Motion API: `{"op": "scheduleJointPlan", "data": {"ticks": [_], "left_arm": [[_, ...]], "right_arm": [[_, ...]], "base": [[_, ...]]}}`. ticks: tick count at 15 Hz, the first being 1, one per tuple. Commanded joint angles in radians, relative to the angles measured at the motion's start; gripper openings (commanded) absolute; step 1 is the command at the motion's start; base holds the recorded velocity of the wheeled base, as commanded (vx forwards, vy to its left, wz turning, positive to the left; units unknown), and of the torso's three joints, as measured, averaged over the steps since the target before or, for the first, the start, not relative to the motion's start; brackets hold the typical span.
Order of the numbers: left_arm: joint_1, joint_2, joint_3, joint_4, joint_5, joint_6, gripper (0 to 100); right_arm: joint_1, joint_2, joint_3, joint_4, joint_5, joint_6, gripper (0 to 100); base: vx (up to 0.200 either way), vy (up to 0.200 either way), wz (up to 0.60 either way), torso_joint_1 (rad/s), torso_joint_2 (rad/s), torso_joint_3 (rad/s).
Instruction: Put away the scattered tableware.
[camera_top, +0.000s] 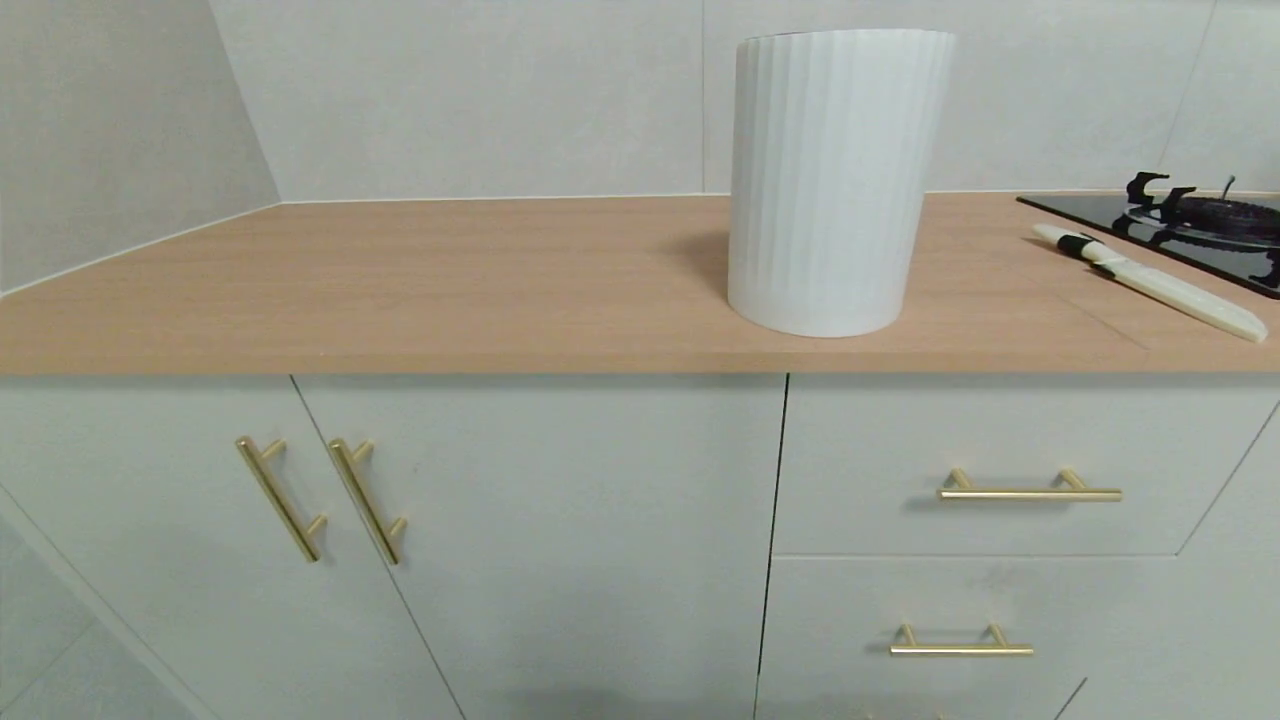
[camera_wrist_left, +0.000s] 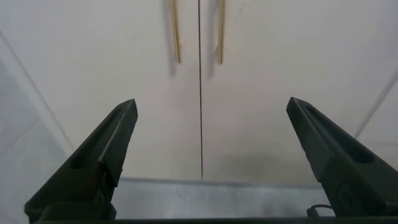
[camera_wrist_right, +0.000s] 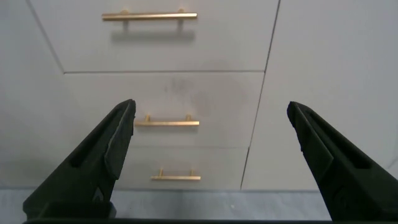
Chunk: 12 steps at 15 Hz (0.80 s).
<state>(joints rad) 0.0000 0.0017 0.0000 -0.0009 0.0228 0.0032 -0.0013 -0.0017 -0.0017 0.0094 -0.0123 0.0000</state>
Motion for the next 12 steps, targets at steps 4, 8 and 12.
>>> {"op": "scheduleJointPlan", "data": {"ticks": [4,8,12], "left_arm": [[0.000,0.001,0.000,-0.001,0.000,-0.002,100],[0.000,0.000,0.000,-0.001,0.000,-0.003,100],[0.000,0.000,0.000,-0.001,0.000,-0.003,100]], "right_arm": [[0.000,0.002,0.000,0.000,0.000,0.000,100],[0.000,0.002,0.000,0.000,0.000,0.000,100],[0.000,0.002,0.000,0.000,0.000,0.000,100]], "base": [[0.050,0.000,0.00,0.001,0.00,0.001],[0.000,0.000,-0.30,0.000,0.00,0.000],[0.000,0.000,-0.15,0.001,0.00,-0.001]]}}
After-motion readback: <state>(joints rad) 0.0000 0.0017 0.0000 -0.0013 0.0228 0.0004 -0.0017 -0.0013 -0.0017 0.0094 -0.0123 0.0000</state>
